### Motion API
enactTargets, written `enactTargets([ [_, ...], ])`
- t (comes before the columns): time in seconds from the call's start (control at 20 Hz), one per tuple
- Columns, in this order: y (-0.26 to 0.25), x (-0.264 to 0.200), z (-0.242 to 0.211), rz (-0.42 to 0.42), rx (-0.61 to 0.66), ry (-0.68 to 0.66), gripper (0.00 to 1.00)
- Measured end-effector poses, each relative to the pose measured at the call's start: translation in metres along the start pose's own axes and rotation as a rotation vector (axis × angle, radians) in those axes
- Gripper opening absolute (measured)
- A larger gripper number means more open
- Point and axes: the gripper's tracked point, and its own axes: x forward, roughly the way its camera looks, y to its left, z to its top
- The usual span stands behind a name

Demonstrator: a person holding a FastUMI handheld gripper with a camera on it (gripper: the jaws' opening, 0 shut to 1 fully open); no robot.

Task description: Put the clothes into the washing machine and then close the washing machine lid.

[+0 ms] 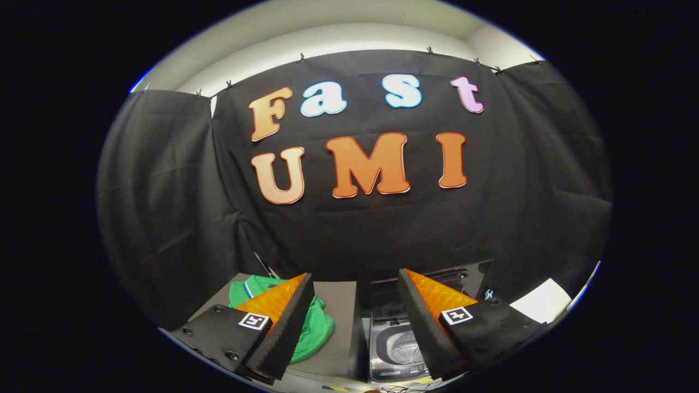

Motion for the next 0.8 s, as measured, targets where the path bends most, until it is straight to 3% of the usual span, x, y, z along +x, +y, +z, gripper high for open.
enactTargets([
  [0.5,0.101,0.032,-0.082,0.129,-0.038,0.167,0.99],
  [0.8,0.142,0.052,-0.126,0.16,-0.095,0.245,0.99],
])
